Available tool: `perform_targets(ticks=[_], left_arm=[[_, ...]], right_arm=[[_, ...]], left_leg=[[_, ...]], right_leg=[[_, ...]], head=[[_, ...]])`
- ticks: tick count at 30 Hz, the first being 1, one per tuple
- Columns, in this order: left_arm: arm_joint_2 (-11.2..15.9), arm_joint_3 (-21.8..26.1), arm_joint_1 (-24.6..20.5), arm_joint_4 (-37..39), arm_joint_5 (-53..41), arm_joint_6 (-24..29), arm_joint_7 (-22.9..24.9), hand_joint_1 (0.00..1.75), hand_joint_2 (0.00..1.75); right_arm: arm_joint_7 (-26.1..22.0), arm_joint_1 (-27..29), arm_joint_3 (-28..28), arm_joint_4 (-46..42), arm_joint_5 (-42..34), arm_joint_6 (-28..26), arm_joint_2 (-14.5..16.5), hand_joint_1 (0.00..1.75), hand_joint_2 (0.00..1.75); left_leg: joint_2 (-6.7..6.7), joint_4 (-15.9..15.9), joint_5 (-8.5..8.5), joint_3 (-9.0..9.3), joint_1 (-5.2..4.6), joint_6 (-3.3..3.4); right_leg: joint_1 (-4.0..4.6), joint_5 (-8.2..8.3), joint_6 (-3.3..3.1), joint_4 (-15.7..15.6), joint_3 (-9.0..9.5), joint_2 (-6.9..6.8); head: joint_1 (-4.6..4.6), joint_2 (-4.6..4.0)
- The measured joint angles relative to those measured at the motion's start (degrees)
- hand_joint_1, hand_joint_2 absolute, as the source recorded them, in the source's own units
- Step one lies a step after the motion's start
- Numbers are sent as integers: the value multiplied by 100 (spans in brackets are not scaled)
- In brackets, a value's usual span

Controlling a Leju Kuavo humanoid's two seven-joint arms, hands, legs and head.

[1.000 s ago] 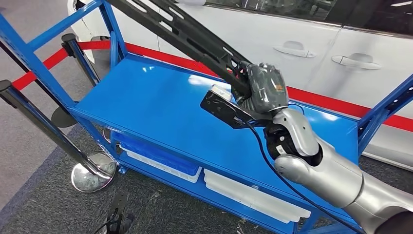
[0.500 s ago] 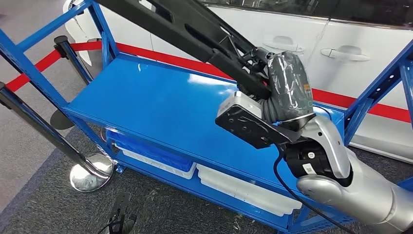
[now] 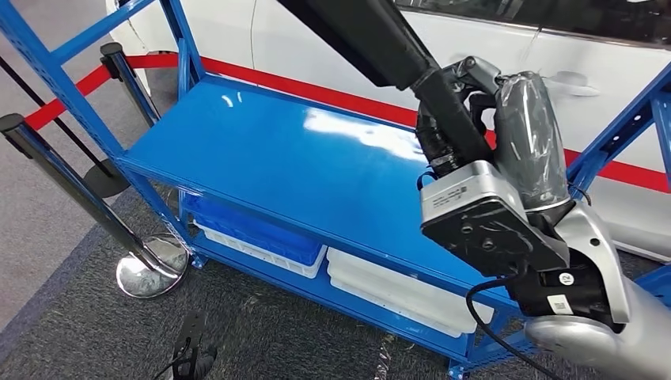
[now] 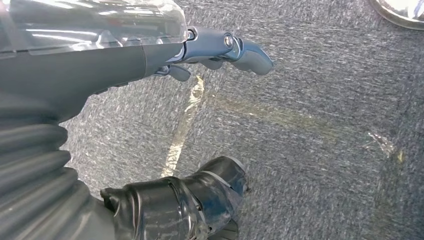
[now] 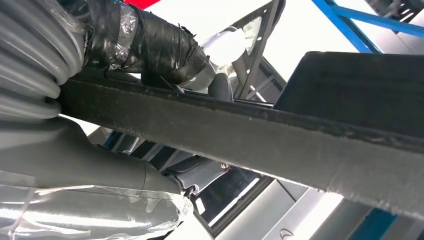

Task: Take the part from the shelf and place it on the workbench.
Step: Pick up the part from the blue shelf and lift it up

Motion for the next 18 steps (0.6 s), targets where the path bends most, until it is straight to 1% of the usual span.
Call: perform_targets(ticks=[1, 2, 3, 5, 6, 7, 8, 9, 10, 11, 12, 13, 14, 15, 16, 17, 18], left_arm=[[0, 0, -2, 0, -3, 0, -2, 0, 175], [1, 0, -5, 0, -5, 0, -4, 0, 175], [1, 1, -9, 0, -6, 0, -5, 0, 175], [2, 2, -8, 0, -8, -1, -6, 0, 175], [2, 2, -6, 0, -12, -1, -7, 0, 175], [3, 2, -4, 0, -16, -2, -7, 0, 175], [2, 2, -3, 0, -21, -4, -7, 0, 175], [1, 2, -5, 1, -29, -8, -7, 0, 175], [-1, 2, -6, 1, -35, -12, -7, 0, 175], [-2, 2, -6, 1, -40, -16, -7, 0, 175], [-2, 2, -6, 1, -45, -18, -7, 0, 175], [-2, 2, -6, 0, -47, -17, -7, 0, 175], [-2, 2, -7, 0, -49, -17, -7, 0, 175], [0, 2, -9, 0, -50, -17, -7, 0, 175], [4, 2, -15, 0, -51, -17, -8, 0, 175], [7, 2, -20, 0, -52, -17, -9, 0, 175], [9, 2, -24, 0, -52, -17, -10, 0, 175]], right_arm=[[0, 0, -12, -33, -16, 0, -9, 171, 175], [0, 2, -26, -69, -25, -1, -15, 171, 175], [0, 1, -41, -101, -32, -1, -26, 171, 175], [0, 10, -66, -150, -45, -4, -48, 171, 175], [0, 11, -73, -163, -49, -5, -56, 171, 175], [0, 14, -76, -180, -52, -5, -59, 171, 175], [0, 13, -78, -198, -55, -4, -60, 171, 175], [0, 12, -79, -218, -56, -3, -60, 171, 175], [0, 13, -80, -236, -56, -1, -60, 171, 175], [0, 16, -80, -249, -56, 1, -60, 171, 175], [0, 20, -80, -256, -56, 2, -60, 171, 175], [0, 23, -80, -258, -56, 2, -60, 171, 175], [0, 26, -80, -261, -56, 2, -60, 171, 175], [0, 27, -80, -270, -56, 3, -60, 171, 175], [0, 26, -80, -283, -56, 3, -62, 171, 175], [0, 24, -81, -300, -56, 5, -68, 171, 175], [0, 24, -83, -317, -56, 10, -75, 171, 175]], left_leg=[[-2, 26, 16, -42, 4, -30], [-4, 50, 33, -71, 5, -62], [-8, 69, 51, -94, 0, -97], [-18, 70, 109, -121, -8, -179], [-23, 87, 103, -149, -1, -216], [-26, 157, 31, -193, 6, -250], [-27, 329, -125, -266, 15, -275], [-27, 619, -353, -373, 24, -296], [-26, 979, -593, -491, 23, -312], [-26, 1339, -789, -598, 24, -322], [-25, 1596, -901, -646, 23, -322], [-26, 1687, -921, -620, 19, -311], [-27, 1576, -855, -489, 8, -283], [-30, 1241, -727, -235, -15, -229], [-29, 815, -642, 46, -43, -159], [-22, 437, -550, 299, -74, -109], [-18, 167, -494, 471, -104, -71]], right_leg=[[4, 89, -8, -399, 268, 1], [17, 156, -36, -673, 437, 14], [30, 163, -76, -828, 519, 27], [50, 189, -188, -866, 487, 47], [42, 206, -242, -885, 467, 41], [34, 247, -295, -887, 437, 38], [26, 287, -342, -898, 407, 32], [24, 325, -376, -901, 369, 28], [30, 358, -397, -900, 327, 27], [43, 390, -410, -897, 283, 26], [59, 425, -417, -893, 235, 25], [76, 455, -421, -889, 191, 25], [95, 485, -423, -885, 150, 27], [113, 515, -423, -882, 114, 28], [126, 540, -415, -879, 89, 27], [133, 569, -400, -879, 71, 22], [130, 595, -378, -883, 62, 12]], head=[[1, 0], [-4, 0], [-2, 0], [-2, -1], [3, 0], [-6, 1], [-12, 1], [-20, 1], [-28, 0], [-28, -1], [-29, -1], [-30, 0], [-30, 0], [-30, 0], [-27, 0], [-25, 0], [-25, 0]])
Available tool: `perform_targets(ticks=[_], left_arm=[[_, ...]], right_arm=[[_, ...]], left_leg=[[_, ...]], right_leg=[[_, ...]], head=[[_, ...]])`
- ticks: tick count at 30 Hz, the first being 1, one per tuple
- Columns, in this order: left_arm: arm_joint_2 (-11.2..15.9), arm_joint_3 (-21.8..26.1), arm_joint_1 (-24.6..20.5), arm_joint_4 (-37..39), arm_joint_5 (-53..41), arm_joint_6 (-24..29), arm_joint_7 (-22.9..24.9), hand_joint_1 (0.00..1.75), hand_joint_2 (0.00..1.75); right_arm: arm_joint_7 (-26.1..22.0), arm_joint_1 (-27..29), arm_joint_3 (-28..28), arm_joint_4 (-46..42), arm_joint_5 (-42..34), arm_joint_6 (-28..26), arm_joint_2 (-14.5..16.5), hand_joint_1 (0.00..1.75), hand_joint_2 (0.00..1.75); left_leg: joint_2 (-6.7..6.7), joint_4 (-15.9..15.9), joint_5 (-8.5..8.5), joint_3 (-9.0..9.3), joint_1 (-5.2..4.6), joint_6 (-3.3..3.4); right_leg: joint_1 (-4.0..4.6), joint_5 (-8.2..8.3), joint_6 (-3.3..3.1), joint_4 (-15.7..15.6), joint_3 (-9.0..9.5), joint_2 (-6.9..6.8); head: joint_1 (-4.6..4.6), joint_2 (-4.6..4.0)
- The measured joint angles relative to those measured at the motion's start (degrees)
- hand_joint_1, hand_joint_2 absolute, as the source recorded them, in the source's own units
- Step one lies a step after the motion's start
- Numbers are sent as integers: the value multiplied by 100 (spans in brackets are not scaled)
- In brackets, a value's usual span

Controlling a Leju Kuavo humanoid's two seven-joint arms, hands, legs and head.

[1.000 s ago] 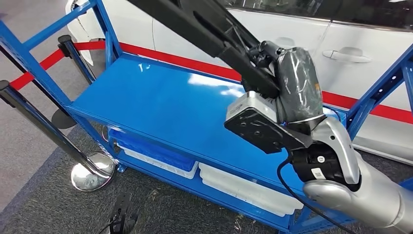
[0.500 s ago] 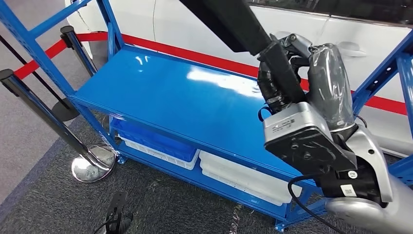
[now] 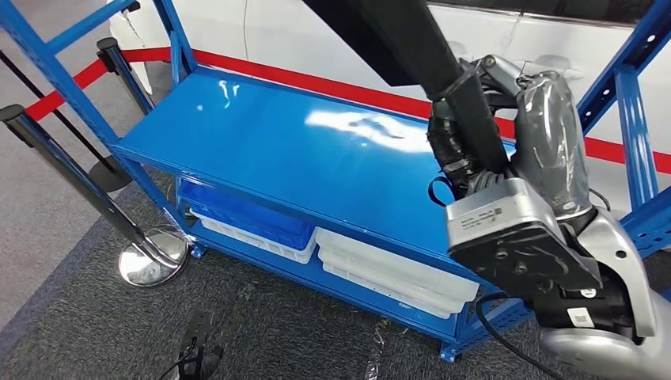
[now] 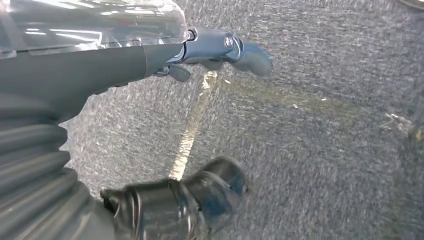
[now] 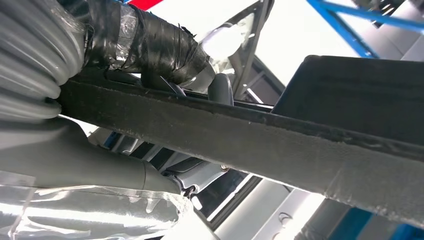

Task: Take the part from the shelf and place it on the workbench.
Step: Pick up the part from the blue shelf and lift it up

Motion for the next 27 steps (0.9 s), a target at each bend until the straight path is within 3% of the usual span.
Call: perform_targets(ticks=[3, 5, 6, 8, 9, 10, 11, 12, 14, 16, 19, 21, 24, 25, 26, 27], left_arm=[[-4, 0, 0, 1, 3, 2, 2, 0, 175], [-9, 0, -1, 1, 3, 8, 12, 0, 175], [-12, 1, -5, 2, 1, 13, 18, 0, 175], [-18, 2, -11, 2, -5, 24, 26, 0, 175], [-25, 2, -10, 2, -8, 28, 28, 0, 175], [-33, 2, -7, 2, -12, 30, 25, 0, 175], [-41, 2, -5, 2, -16, 27, 9, 0, 175], [-48, 2, -4, 2, -21, 17, -22, 0, 175], [-54, 2, -6, 1, -21, -4, -111, 0, 175], [-54, 2, -6, 1, -14, -11, -173, 0, 175], [-52, 2, 0, 2, -8, -11, -194, 0, 175], [-51, 2, 0, 2, -8, -11, -196, 0, 175], [-54, 1, 0, 2, -11, -13, -199, 0, 175], [-55, 0, 3, 2, -11, -14, -199, 0, 175], [-55, 0, 5, 2, -12, -15, -200, 0, 175], [-55, 0, 7, 2, -13, -15, -200, 0, 175]], right_arm=[[0, 7, -1, -30, 0, 49, -19, 171, 175], [0, 8, -1, -42, 5, 79, -47, 171, 175], [0, 7, -2, -48, 12, 92, -62, 171, 175], [0, 16, -2, -61, 41, 137, -86, 171, 175], [0, 24, -2, -67, 61, 158, -96, 171, 175], [0, 34, -1, -69, 79, 175, -107, 171, 175], [0, 38, -1, -69, 90, 186, -115, 171, 175], [0, 37, -1, -71, 95, 199, -120, 171, 175], [0, 32, -1, -86, 60, 240, -131, 171, 175], [0, 34, -1, -123, -1, 272, -150, 171, 175], [0, 40, -1, -152, -38, 281, -168, 171, 175], [0, 34, 0, -168, -39, 293, -170, 171, 175], [0, 32, 10, -205, -38, 333, -170, 171, 175], [0, 35, 15, -211, -37, 345, -170, 171, 175], [0, 40, 19, -214, -37, 354, -170, 171, 175], [0, 43, 21, -215, -37, 360, -170, 171, 175]], left_leg=[[4, -178, 101, 39, -34, 36], [23, -298, 217, 20, 1, 88], [33, -350, 285, -11, 27, 123], [40, -365, 387, -121, 38, 156], [41, -358, 431, -194, 44, 158], [41, -347, 467, -265, 52, 141], [41, -331, 497, -331, 65, 121], [41, -303, 524, -396, 83, 94], [39, -217, 556, -516, 108, 32], [32, -139, 592, -594, 106, -44], [21, -116, 648, -634, 107, -162], [18, 120, 462, -744, 122, -214], [17, 1127, -106, -1132, 131, -254], [17, 1369, -184, -1210, 131, -255], [18, 1419, -157, -1189, 130, -245], [24, 1265, -41, -1062, 124, -223]], right_leg=[[-25, 81, 99, -27, -19, -22], [-19, -24, 164, 52, -80, -19], [-18, -213, 188, 246, -158, -18], [-57, -727, 235, 936, -379, -17], [-82, -913, 261, 1287, -469, -18], [-105, -960, 286, 1475, -477, -19], [-123, -879, 309, 1444, -386, -21], [-141, -721, 331, 1204, -188, -24], [-156, -509, 357, 441, 322, -15], [-134, -512, 316, 2, 569, 9], [-121, -487, 174, -48, 537, 1], [-140, -424, 78, -73, 516, -36], [-123, -370, 5, -73, 454, -115], [-110, -361, -3, -68, 433, -144], [-97, -354, -5, -63, 416, -179], [-85, -350, -5, -59, 406, -220]], head=[[-3, 1], [10, 1], [21, 0], [40, 0], [42, 0], [42, 0], [42, 0], [42, 0], [44, -1], [44, -1], [50, 0], [29, 0], [5, 0], [6, 0], [6, 0], [5, 0]])
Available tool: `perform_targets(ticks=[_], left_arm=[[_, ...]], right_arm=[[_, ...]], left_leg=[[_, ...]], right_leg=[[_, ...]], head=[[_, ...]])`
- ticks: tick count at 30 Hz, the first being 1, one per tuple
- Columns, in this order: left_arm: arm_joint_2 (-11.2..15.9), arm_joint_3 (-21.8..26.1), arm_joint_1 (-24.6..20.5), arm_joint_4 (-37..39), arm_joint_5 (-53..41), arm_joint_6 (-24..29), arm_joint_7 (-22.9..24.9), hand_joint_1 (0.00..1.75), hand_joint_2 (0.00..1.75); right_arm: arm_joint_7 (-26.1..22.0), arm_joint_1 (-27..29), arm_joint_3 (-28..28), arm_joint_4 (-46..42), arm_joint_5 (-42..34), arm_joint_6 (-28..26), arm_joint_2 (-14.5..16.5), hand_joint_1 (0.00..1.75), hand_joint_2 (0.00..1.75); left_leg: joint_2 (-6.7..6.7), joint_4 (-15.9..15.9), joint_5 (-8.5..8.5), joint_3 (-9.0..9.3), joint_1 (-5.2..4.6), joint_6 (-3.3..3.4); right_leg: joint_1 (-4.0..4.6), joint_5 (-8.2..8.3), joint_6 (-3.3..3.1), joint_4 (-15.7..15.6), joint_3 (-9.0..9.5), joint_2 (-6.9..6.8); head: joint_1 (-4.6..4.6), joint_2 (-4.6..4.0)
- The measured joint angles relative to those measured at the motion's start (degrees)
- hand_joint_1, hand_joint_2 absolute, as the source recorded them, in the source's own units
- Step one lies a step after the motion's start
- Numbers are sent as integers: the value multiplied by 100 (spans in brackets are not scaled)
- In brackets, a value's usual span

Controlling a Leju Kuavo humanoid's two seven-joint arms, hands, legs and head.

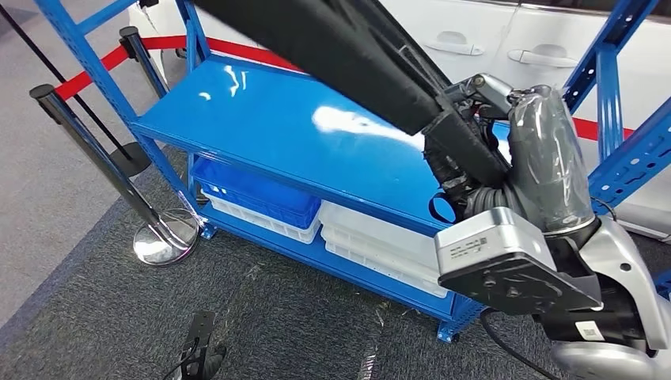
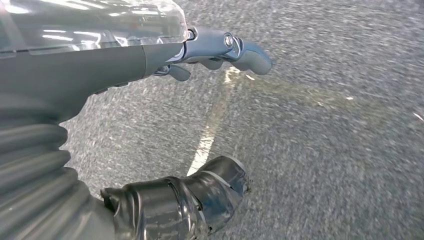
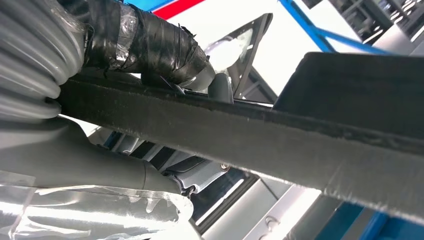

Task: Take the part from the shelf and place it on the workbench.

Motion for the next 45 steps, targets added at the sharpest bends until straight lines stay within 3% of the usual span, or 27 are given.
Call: perform_targets(ticks=[2, 4, 5, 7, 8, 10, 12, 14, 16, 18, 20, 22, 24, 26, 28, 29, 30, 32, 34, 35, 38, 40, 42, 43, 44, 45], left_arm=[[2, 0, -6, 0, -4, -3, -6, 0, 175], [3, 0, -20, -1, -11, -15, -18, 0, 175], [3, 0, -23, -1, -15, -24, -24, 0, 175], [2, 0, -10, -1, -20, -44, -30, 0, 175], [0, -1, -1, -1, -22, -54, -36, 0, 175], [-1, -1, 2, -1, -31, -66, -49, 0, 175], [2, 0, -6, -1, -42, -68, -64, 0, 175], [1, 0, -2, 0, -50, -69, -72, 0, 175], [0, 0, 1, 0, -54, -70, -76, 0, 175], [-2, 0, -6, 0, -57, -79, -86, 0, 175], [-2, 0, -10, 0, -60, -101, -104, 0, 175], [4, 0, 6, 0, -60, -120, -126, 0, 175], [10, -1, 24, 0, -59, -129, -146, 0, 175], [9, -3, 11, 0, -59, -142, -168, 0, 175], [8, -4, -3, 0, -60, -154, -184, 0, 175], [8, -4, -1, 0, -60, -157, -187, 0, 175], [10, -4, 4, 0, -60, -160, -188, 0, 175], [15, -4, 5, -1, -60, -164, -189, 0, 175], [16, -4, -10, -1, -60, -168, -189, 0, 175], [15, -4, -14, -1, -60, -169, -189, 0, 175], [15, -5, 6, 0, -59, -169, -188, 0, 175], [20, -6, 5, 0, -56, -160, -187, 0, 175], [26, -7, -11, -1, -52, -140, -187, 0, 175], [29, -7, -14, -1, -50, -132, -187, 0, 175], [30, -7, -11, -1, -48, -128, -187, 0, 175], [29, -7, -5, 0, -46, -127, -185, 0, 175]], right_arm=[[0, -3, 2, -9, 0, 1, 0, 171, 175], [0, -13, 1, -28, 0, 0, -6, 171, 175], [0, -15, 0, -37, 0, 1, -10, 171, 175], [0, -14, -1, -48, 2, 7, -19, 171, 175], [0, -18, -2, -54, 5, 11, -25, 171, 175], [0, -28, -3, -73, 13, 24, -38, 171, 175], [0, -14, -2, -89, 15, 51, -45, 171, 175], [0, 11, 0, -95, 15, 87, -49, 171, 175], [0, 11, 2, -103, 19, 107, -50, 171, 175], [1, 1, 2, -123, 30, 112, -51, 171, 175], [1, -14, 2, -144, 42, 124, -51, 171, 175], [0, -36, 3, -159, 51, 148, -49, 171, 175], [0, -62, 6, -180, 58, 183, -46, 171, 175], [0, -84, 12, -209, 68, 214, -44, 171, 175], [0, -91, 27, -230, 83, 237, -44, 171, 175], [0, -91, 37, -236, 90, 249, -44, 171, 175], [0, -92, 44, -240, 98, 265, -43, 171, 175], [0, -104, 53, -258, 111, 300, -42, 171, 175], [0, -133, 55, -286, 125, 318, -42, 171, 175], [0, -147, 55, -296, 130, 318, -41, 171, 175], [0, -161, 69, -301, 136, 318, -31, 171, 175], [0, -161, 76, -302, 139, 317, -28, 171, 175], [0, -152, 82, -302, 146, 316, -30, 171, 175], [0, -143, 88, -302, 148, 317, -30, 171, 175], [0, -134, 94, -303, 149, 317, -31, 171, 175], [0, -127, 100, -305, 150, 318, -31, 171, 175]], left_leg=[[102, -673, 267, 436, -40, 72], [247, -1203, 349, 741, -117, 148], [277, -1329, 335, 795, -151, 178], [172, -1416, 370, 788, -140, 232], [111, -1461, 397, 794, -120, 264], [10, -1539, 453, 811, -78, 326], [-106, -1540, 470, 793, -83, 350], [-249, -1510, 465, 783, -85, 350], [-397, -1460, 445, 780, -82, 335], [-537, -1391, 419, 734, -81, 299], [-658, -1343, 426, 644, -65, 237], [-753, -1339, 451, 580, -47, 167], [-574, -1190, 358, 483, -61, 102], [-259, -611, 71, 191, -57, 41], [-139, 93, -179, -168, -21, -7], [-117, 244, -181, -251, -4, -26], [-94, 171, -82, -219, 10, -42], [77, -518, 279, 130, 25, -63], [290, -1147, 479, 451, -16, -12], [338, -1265, 486, 500, -37, 30], [163, -1291, 491, 491, -55, 177], [31, -1318, 511, 506, -49, 261], [-108, -1327, 523, 506, -58, 321], [-180, -1326, 526, 502, -72, 339], [-258, -1324, 526, 502, -87, 348], [-339, -1321, 527, 505, -101, 351]], right_leg=[[24, -1, 9, 3, 0, -95], [45, 1, 43, -1, 3, -199], [55, 7, 67, -9, 2, -260], [58, 2, 126, -19, 0, -351], [55, -52, 152, 32, -24, -303], [40, -307, 187, 427, -210, -73], [25, -610, 202, 1169, -572, 121], [15, -602, 217, 1547, -796, 170], [-1, -188, 213, 1076, -642, 244], [-32, 138, 189, 388, -374, 514], [-37, 170, 176, 117, -271, 667], [-36, 173, 160, 71, -257, 545], [-68, 195, 115, 5, -215, 395], [-81, 200, 79, -24, -183, 231], [-79, 188, 70, -17, -180, 69], [-82, 180, 74, -13, -178, -8], [-90, 169, 88, -7, -173, -81], [-100, 134, 140, 10, -149, -218], [-67, 94, 212, 35, -134, -326], [-41, 83, 242, 38, -126, -376], [-36, 50, 327, 6, -75, -500], [-67, -168, 352, 291, -177, -305], [-60, -534, 328, 1038, -525, 3], [-42, -650, 309, 1400, -716, 91], [-21, -665, 287, 1607, -842, 145], [1, -567, 260, 1596, -869, 175]], head=[[0, 0], [4, 0], [4, 0], [4, 0], [12, 1], [36, 1], [46, -1], [45, 0], [47, 0], [40, -1], [35, 0], [36, 0], [17, 0], [-10, 0], [-21, -1], [-22, -1], [-24, -1], [-26, -1], [-32, 0], [-32, 0], [-29, 1], [-16, -1], [-8, -1], [-8, -1], [-9, -1], [-9, -1]])
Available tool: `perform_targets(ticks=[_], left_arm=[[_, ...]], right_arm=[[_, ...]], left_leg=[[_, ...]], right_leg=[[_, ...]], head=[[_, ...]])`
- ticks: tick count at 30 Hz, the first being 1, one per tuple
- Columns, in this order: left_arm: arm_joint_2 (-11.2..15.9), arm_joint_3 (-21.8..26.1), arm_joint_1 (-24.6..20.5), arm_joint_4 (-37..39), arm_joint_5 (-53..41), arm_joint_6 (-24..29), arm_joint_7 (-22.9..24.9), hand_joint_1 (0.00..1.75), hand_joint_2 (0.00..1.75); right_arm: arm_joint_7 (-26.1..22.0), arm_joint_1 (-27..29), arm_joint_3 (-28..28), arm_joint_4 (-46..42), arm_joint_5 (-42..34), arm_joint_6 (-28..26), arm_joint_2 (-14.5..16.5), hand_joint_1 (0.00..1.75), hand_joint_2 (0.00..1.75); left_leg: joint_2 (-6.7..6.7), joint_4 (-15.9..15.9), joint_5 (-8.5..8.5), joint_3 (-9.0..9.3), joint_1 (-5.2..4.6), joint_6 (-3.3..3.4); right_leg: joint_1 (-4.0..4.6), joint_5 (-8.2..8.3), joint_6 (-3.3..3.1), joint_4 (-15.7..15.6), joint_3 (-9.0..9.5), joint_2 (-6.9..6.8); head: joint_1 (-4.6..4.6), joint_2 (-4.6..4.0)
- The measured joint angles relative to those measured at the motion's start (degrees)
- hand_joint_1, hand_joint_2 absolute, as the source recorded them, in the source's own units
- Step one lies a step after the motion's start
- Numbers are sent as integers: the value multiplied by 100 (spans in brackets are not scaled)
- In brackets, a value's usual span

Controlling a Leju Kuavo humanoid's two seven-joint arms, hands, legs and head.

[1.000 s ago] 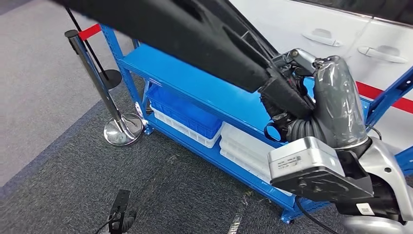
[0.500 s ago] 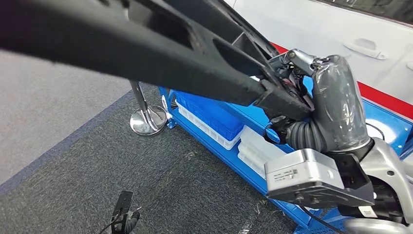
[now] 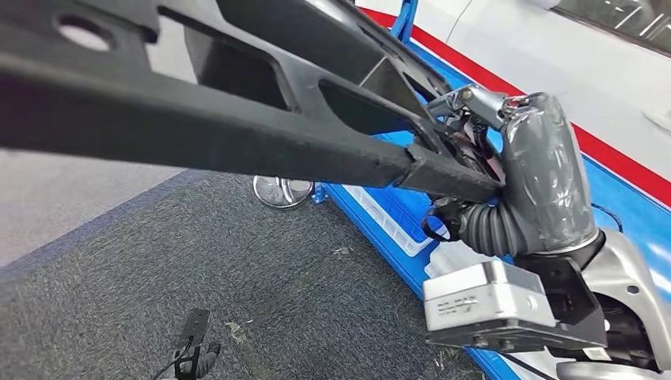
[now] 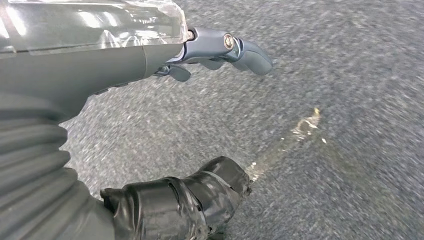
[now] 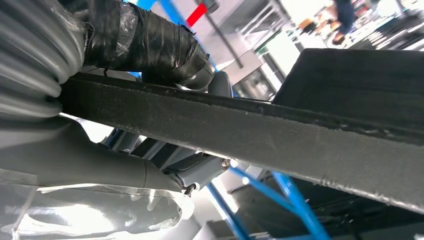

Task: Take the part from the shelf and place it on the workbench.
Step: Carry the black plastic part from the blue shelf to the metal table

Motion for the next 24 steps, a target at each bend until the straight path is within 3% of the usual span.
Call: perform_targets(ticks=[2, 4, 6, 7, 8, 10, 12, 14, 15, 16, 18, 20, 22, 23, 24], left_arm=[[0, 0, 6, 0, 3, 3, 3, 0, 175], [-4, 0, -1, -1, 5, 8, 7, 0, 175], [-8, 0, -4, -1, 9, 13, 11, 0, 175], [-7, 0, 4, -1, 14, 15, 13, 0, 175], [-5, 0, 20, 0, 19, 16, 12, 0, 175], [-2, -1, 34, 0, 31, 20, 8, 0, 175], [-3, -3, 11, 0, 37, 22, 3, 0, 175], [-4, -4, 0, 0, 42, 22, 2, 0, 175], [-4, -4, 5, 0, 44, 22, 2, 0, 175], [-2, -4, 10, 0, 47, 22, 2, 0, 175], [-1, -4, 8, 0, 49, 22, 2, 0, 175], [-7, -4, 0, -1, 48, 22, 1, 0, 175], [-10, -4, 9, -1, 49, 23, -1, 0, 175], [-8, -4, 19, -1, 50, 24, 1, 0, 175], [-5, -4, 25, 0, 50, 26, 1, 0, 175]], right_arm=[[0, -2, 4, -13, 4, 3, 0, 171, 175], [0, -13, 5, -27, 7, 10, 0, 171, 175], [0, -26, 7, -38, 13, 31, 0, 171, 175], [0, -35, 7, -45, 20, 48, 1, 171, 175], [-1, -41, 9, -55, 31, 69, 3, 171, 175], [-2, -54, 17, -76, 58, 103, 12, 171, 175], [-2, -64, 28, -89, 76, 121, 20, 171, 175], [-2, -66, 41, -91, 81, 135, 24, 171, 175], [-2, -65, 45, -92, 81, 140, 27, 171, 175], [-2, -65, 47, -95, 81, 142, 31, 171, 175], [-2, -69, 48, -110, 82, 143, 37, 171, 175], [-2, -81, 48, -122, 83, 145, 37, 171, 175], [-2, -88, 49, -124, 83, 150, 43, 171, 175], [-2, -89, 50, -126, 84, 151, 46, 171, 175], [-2, -90, 51, -127, 84, 153, 49, 171, 175]], left_leg=[[-166, 6, 0, 17, -20, 1], [-317, 17, 9, 1, -25, -14], [-457, 18, 39, -50, 5, -60], [-531, 9, 57, -69, 16, -91], [-516, 12, 57, -84, 18, -119], [-254, 223, -77, -188, -8, -186], [87, 854, -386, -492, 10, -262], [203, 1451, -576, -799, 67, -328], [231, 1498, -537, -827, 95, -356], [270, 1315, -404, -731, 117, -382], [459, 578, -104, -325, 119, -411], [585, 106, 7, -77, 85, -337], [506, 65, -6, -81, 57, -217], [448, 56, -1, -79, 59, -171], [390, 42, 7, -73, 63, -133]], right_leg=[[40, 430, -77, -611, 225, 108], [50, 726, -151, -1289, 518, 375], [62, 754, -176, -1520, 622, 492], [61, 761, -181, -1572, 640, 427], [53, 776, -193, -1609, 670, 347], [18, 802, -225, -1704, 749, 184], [16, 795, -246, -1729, 797, 11], [11, 774, -242, -1719, 810, -164], [3, 762, -228, -1712, 813, -243], [-10, 746, -205, -1700, 817, -318], [-28, 694, -137, -1656, 827, -455], [-9, 641, -58, -1608, 827, -563], [13, 623, 9, -1616, 848, -656], [-1, 606, 43, -1624, 859, -651], [-19, 550, 68, -1579, 850, -558]], head=[[3, 0], [-15, 1], [-33, 1], [-33, 1], [-28, 1], [-54, 0], [-83, 0], [-86, 0], [-87, 0], [-88, 1], [-91, 1], [-95, 0], [-102, 0], [-101, 1], [-97, 1]])
